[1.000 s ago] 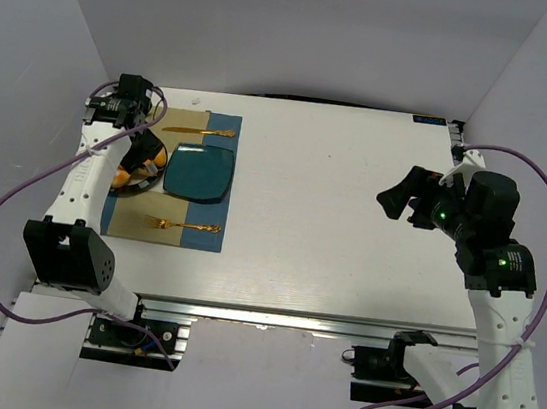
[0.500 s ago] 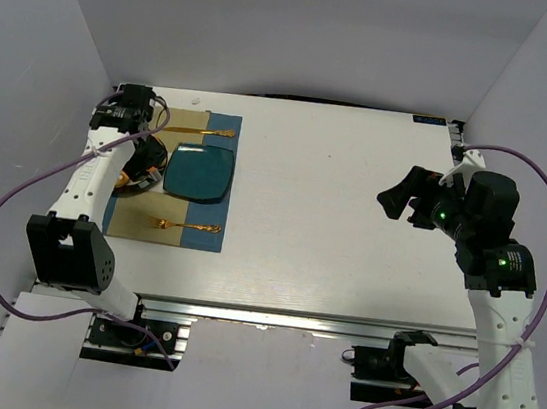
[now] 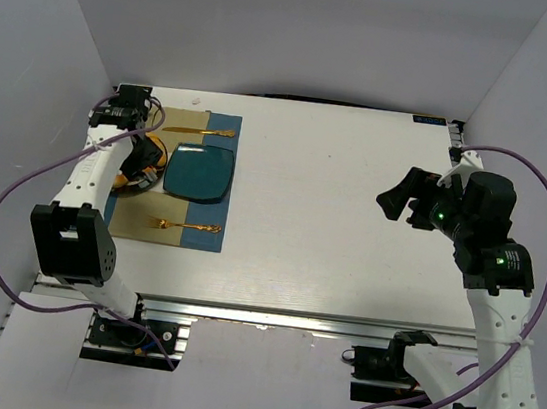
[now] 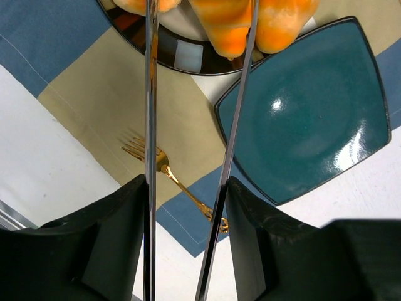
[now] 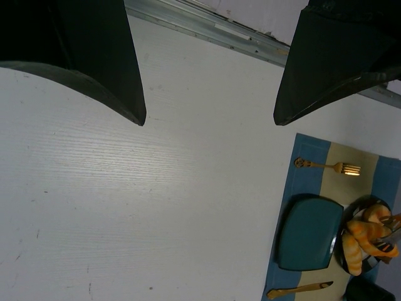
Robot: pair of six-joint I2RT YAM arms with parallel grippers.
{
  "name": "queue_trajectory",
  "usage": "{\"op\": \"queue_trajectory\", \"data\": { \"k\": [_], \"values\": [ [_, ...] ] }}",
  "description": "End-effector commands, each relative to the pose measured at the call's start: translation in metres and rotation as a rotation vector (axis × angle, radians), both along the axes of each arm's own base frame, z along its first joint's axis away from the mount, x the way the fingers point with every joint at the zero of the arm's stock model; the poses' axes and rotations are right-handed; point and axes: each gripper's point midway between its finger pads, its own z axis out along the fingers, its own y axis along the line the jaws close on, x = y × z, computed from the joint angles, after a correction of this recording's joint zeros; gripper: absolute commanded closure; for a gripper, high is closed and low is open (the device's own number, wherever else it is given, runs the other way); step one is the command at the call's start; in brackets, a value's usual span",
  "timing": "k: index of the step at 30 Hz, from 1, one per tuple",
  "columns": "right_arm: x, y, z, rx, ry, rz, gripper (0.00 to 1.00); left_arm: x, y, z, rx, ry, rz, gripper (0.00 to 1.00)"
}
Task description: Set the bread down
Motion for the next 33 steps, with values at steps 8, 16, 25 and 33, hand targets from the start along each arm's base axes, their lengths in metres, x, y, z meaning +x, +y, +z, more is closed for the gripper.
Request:
{"op": "queue_trajectory", "data": {
  "k": [8,16,25,33],
  "values": [
    [0.007,0.000,0.006,-0.004,-0.045,-0.002,0.11,0.005,0.008,-0.006,0.016,-0.009,0.009,0.44],
    [0.006,0.001,0.008,0.000,-0.050,0.001,0.11,0.003,0.008,0.002,0.012,-0.027,0.015,0.61],
    [0.003,0.004,0.008,0.014,-0.049,0.015,0.11,0.003,0.007,0.028,0.009,-0.084,0.013,0.64],
    [0.001,0.005,0.010,0.027,-0.053,0.021,0.11,-0.001,0.005,0.052,0.001,-0.131,0.007,0.64]
  ]
}}
